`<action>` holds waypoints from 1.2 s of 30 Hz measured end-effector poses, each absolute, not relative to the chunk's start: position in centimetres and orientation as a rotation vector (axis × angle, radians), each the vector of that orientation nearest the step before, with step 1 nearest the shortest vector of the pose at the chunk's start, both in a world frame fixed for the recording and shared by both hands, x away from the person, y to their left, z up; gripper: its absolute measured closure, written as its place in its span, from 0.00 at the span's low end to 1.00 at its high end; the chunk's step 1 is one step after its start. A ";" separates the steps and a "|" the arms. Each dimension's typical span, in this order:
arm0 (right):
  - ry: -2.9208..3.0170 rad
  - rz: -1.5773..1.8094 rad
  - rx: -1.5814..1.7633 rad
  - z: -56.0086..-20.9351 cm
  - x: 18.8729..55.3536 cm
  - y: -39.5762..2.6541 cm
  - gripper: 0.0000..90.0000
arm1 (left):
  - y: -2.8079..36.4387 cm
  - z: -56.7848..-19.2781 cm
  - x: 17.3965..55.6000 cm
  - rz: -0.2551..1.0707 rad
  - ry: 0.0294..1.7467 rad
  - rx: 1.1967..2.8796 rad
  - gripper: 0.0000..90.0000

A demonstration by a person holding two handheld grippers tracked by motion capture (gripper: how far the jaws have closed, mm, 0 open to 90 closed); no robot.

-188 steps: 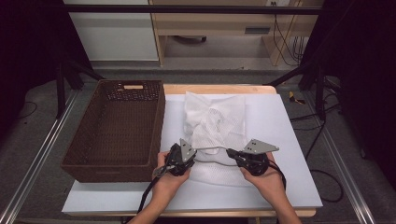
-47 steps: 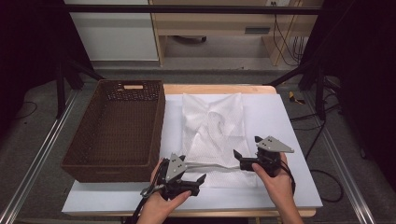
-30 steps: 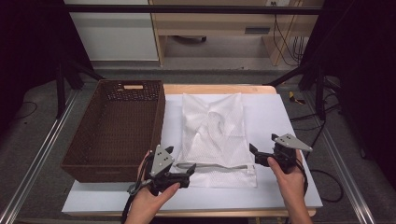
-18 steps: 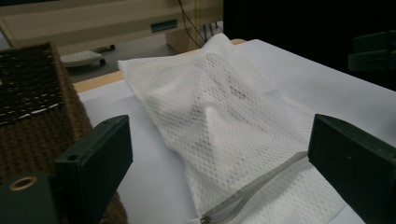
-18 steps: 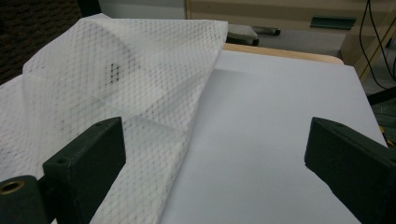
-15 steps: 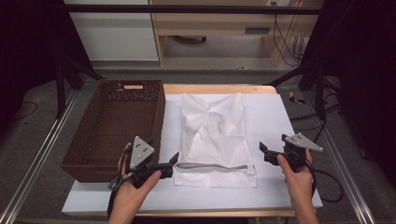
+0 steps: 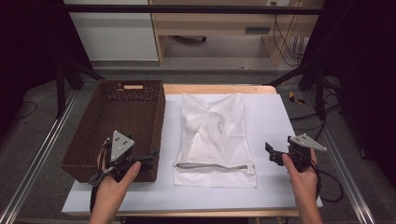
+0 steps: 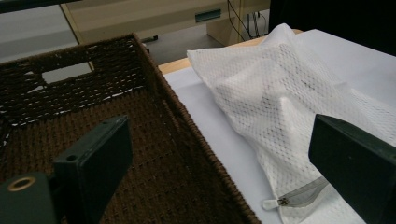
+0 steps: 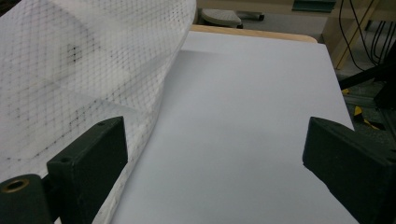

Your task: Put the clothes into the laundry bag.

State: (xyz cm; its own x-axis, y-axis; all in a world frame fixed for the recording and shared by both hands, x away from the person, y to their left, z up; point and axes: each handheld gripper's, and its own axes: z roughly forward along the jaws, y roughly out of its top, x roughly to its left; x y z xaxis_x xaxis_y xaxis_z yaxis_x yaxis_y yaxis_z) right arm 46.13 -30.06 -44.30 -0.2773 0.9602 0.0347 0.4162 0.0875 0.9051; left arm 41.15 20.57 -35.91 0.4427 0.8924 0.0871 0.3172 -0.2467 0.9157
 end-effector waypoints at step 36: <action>1.781 1.101 1.348 -47.0 46.8 -30.0 0.06 | 28.0 -35.9 42.2 0.898 1.151 1.702 0.06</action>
